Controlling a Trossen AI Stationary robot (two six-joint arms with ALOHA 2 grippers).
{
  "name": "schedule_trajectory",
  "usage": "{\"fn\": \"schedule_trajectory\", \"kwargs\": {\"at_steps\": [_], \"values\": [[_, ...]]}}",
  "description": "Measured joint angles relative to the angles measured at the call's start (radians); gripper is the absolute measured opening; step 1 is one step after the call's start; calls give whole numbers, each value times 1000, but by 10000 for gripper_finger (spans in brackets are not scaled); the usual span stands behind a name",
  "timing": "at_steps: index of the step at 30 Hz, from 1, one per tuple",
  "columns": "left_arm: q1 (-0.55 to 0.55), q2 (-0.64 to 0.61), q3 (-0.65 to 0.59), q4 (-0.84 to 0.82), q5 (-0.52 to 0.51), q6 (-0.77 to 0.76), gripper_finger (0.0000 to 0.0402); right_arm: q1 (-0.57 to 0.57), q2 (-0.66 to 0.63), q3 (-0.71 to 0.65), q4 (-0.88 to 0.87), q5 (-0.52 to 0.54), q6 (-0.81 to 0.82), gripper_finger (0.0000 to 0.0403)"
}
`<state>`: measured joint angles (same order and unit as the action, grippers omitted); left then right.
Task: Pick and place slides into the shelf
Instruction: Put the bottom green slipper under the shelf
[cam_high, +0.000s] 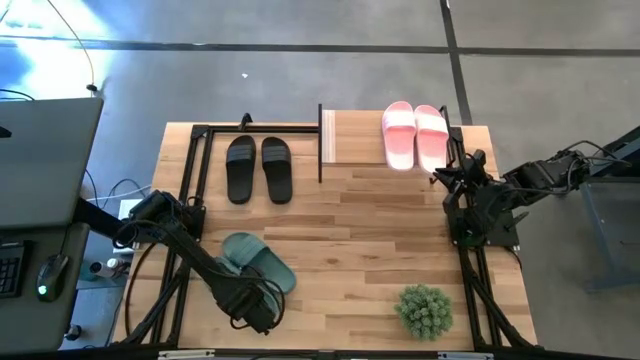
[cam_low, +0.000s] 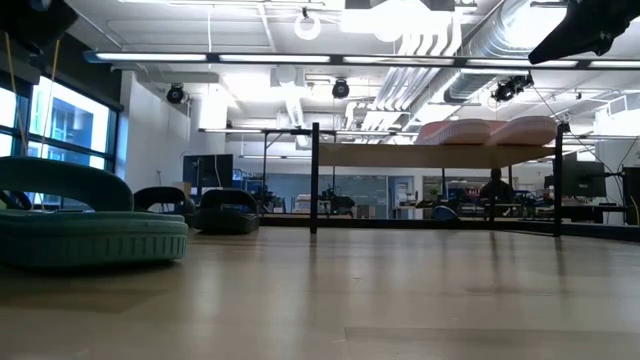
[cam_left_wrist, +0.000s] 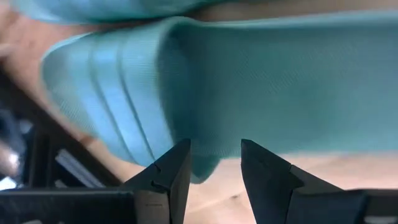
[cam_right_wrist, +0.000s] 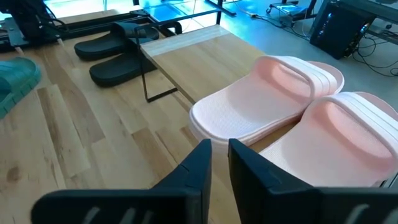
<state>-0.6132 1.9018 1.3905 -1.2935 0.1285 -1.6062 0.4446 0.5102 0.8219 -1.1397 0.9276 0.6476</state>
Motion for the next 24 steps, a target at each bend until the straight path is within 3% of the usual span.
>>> {"fn": "schedule_trajectory", "kwargs": {"at_steps": [8,15,24], "values": [[10,0,3,-97,86,-18,127,0,0,0,0,0,0,48],[12,0,-29,-95,3,4,127,0,0,0,0,0,0,48],[11,0,-161,-99,49,-41,127,0,0,0,0,0,0,48]]}}
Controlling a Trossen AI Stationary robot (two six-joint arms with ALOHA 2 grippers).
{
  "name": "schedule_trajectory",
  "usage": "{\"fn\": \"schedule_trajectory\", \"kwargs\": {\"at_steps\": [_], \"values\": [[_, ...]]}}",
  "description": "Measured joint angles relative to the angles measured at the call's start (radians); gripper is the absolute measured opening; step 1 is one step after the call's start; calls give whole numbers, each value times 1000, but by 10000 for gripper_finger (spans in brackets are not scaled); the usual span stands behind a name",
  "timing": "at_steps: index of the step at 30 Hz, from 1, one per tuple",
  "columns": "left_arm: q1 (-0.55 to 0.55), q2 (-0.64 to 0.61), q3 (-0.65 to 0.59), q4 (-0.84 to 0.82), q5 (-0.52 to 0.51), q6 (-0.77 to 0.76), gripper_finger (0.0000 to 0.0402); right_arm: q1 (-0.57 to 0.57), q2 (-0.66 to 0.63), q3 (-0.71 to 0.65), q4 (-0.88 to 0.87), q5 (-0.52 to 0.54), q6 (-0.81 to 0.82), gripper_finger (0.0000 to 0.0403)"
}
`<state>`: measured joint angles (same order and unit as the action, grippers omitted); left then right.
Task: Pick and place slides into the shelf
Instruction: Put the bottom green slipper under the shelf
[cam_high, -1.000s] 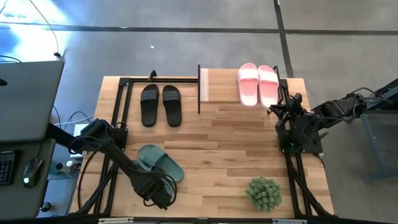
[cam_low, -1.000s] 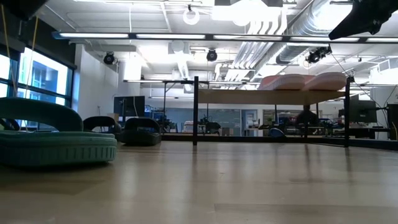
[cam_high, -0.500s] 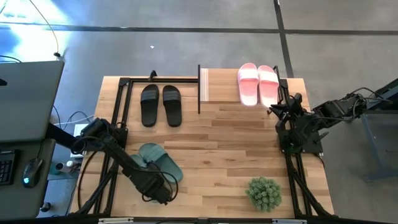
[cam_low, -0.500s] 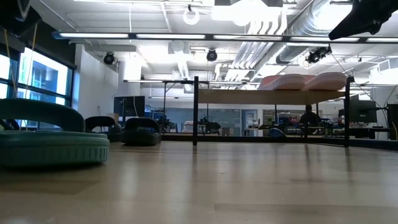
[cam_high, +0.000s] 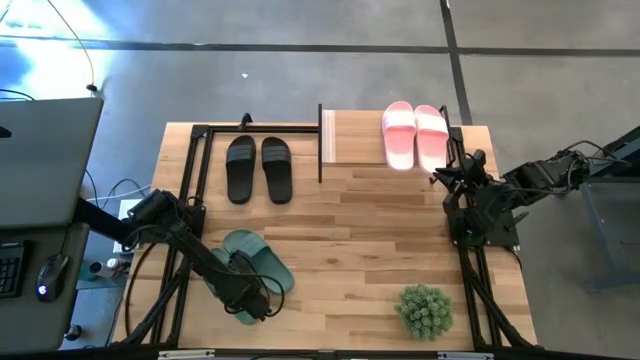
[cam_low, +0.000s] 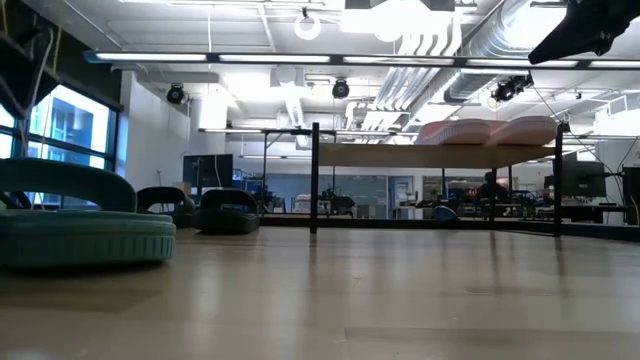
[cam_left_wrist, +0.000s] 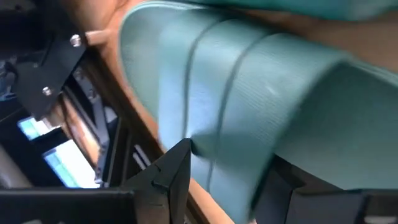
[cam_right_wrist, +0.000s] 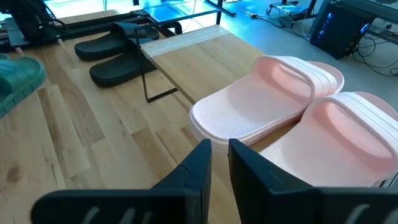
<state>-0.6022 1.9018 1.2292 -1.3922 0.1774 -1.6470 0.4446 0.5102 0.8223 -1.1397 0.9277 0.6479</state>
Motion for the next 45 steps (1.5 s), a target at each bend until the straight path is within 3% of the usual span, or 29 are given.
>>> {"fn": "schedule_trajectory", "kwargs": {"at_steps": [16,19,24,30,38,42,45], "values": [[0,0,-33,8,32,0,124,0,0,0,0,0,0,48],[0,0,-33,3,38,0,101,0,0,0,0,0,0,48],[0,0,-33,-1,39,-1,16,0,0,0,0,0,0,48],[-3,0,-26,-13,39,18,9,0,0,0,0,0,0,48],[-51,-5,165,-180,-35,19,4,0,0,0,0,0,0,48],[-82,-15,320,-181,-149,4,3,0,0,0,0,0,0,48],[-96,-14,449,-176,-296,40,2,0,0,0,0,0,0,48]]}}
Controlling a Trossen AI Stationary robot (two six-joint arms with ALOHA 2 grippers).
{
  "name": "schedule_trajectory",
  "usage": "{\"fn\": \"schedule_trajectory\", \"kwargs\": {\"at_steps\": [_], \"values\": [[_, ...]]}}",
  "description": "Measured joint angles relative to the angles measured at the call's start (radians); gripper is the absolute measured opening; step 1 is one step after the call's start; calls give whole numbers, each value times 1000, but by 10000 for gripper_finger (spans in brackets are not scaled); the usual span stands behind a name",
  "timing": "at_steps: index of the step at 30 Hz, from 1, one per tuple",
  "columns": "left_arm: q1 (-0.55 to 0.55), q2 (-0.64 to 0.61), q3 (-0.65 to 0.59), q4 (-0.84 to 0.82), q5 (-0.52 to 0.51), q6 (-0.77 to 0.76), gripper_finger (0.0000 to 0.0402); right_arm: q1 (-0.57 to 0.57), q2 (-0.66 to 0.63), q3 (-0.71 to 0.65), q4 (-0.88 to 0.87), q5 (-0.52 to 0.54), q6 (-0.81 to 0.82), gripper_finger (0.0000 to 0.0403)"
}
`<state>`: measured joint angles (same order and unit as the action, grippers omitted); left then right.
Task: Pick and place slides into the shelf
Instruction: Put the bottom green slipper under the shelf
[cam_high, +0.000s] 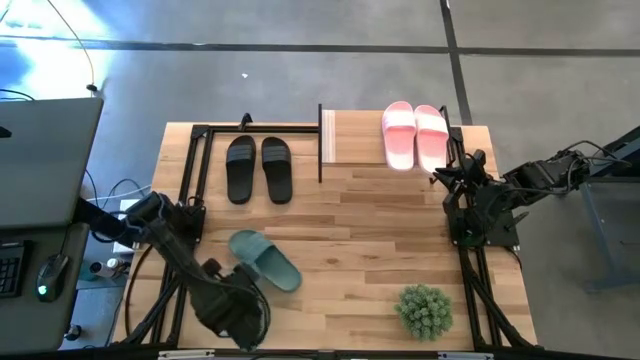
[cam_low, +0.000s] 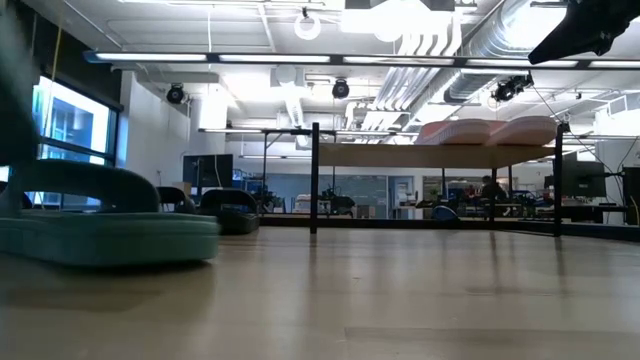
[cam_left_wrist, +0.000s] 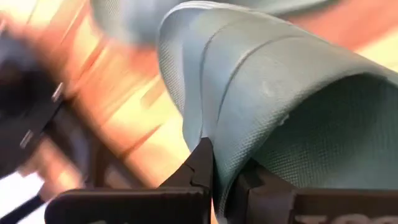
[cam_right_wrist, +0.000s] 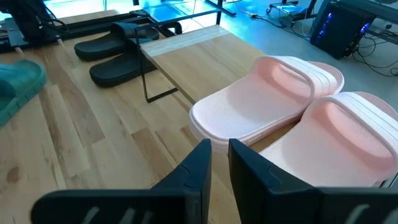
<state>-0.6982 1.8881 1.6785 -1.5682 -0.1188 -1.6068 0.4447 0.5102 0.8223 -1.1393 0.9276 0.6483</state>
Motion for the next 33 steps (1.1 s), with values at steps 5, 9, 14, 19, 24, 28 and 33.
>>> {"fn": "schedule_trajectory", "kwargs": {"at_steps": [5,9,14,19,24,28,33], "values": [[3,0,215,-1,-283,171,2,0,0,0,0,0,2,48],[14,0,364,0,-529,368,1,0,0,0,0,0,1,48],[70,0,450,36,-743,667,1,0,0,0,0,0,0,48],[217,6,425,159,-744,967,0,0,0,0,0,0,0,48],[375,59,384,255,-776,1235,0,0,0,0,0,0,-1,48],[465,128,366,329,-756,1373,0,0,0,0,0,-1,-1,48],[553,250,358,403,-616,1418,0,0,0,0,0,-2,-1,48]]}}
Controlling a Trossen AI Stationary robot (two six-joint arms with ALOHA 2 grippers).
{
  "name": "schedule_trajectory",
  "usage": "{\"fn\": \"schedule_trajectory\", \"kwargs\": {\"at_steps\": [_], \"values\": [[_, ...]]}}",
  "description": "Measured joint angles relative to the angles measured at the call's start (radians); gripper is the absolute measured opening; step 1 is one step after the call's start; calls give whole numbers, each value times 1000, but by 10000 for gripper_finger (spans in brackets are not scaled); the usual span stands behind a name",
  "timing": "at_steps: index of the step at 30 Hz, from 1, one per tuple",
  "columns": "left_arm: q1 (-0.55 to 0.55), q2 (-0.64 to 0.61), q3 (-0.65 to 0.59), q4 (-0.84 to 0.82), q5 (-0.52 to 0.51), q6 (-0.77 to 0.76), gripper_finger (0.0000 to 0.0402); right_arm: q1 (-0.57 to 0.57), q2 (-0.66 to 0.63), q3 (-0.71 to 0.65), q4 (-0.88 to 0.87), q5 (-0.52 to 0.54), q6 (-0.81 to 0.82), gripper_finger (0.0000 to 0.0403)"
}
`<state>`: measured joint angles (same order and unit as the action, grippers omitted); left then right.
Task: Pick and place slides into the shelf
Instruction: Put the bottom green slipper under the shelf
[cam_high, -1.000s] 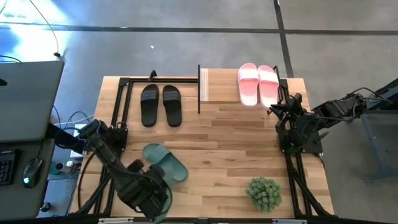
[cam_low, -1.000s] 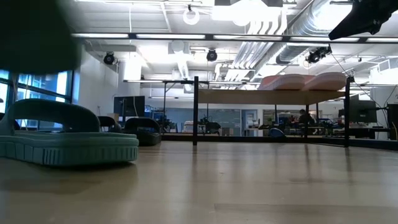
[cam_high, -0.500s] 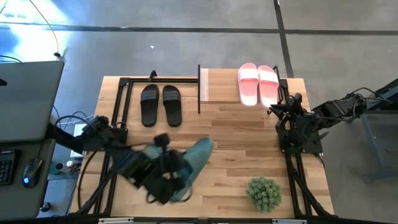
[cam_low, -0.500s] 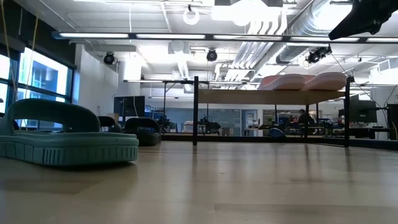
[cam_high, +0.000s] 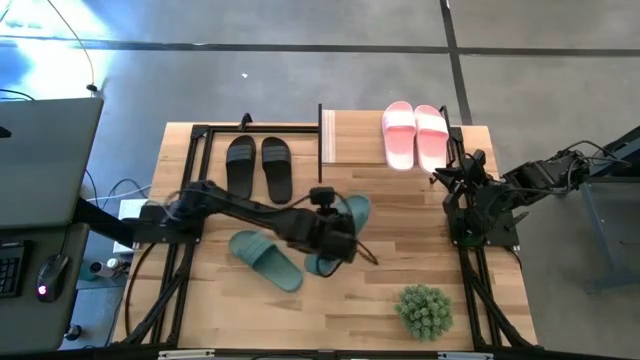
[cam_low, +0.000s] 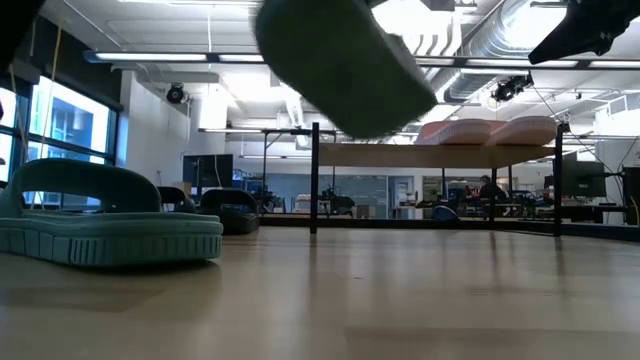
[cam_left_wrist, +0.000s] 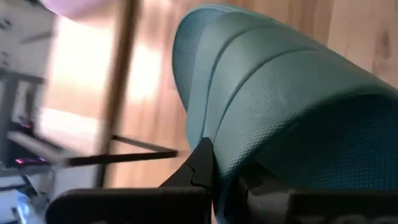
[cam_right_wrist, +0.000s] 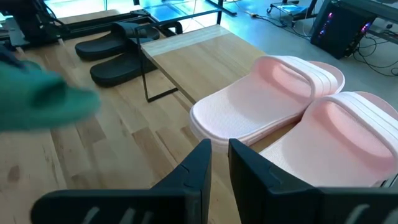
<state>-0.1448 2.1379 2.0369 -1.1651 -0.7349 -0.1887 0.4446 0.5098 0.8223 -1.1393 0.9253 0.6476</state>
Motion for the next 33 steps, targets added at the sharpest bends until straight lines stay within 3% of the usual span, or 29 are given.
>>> {"fn": "schedule_trajectory", "kwargs": {"at_steps": [14,24,33], "values": [[163,212,2,48,-102,-69,0,0,0,0,0,-1,0,48],[186,220,2,78,-179,-77,0,0,0,0,0,5,0,48],[198,260,1,80,-151,-50,0,0,0,0,0,6,-1,48]]}}
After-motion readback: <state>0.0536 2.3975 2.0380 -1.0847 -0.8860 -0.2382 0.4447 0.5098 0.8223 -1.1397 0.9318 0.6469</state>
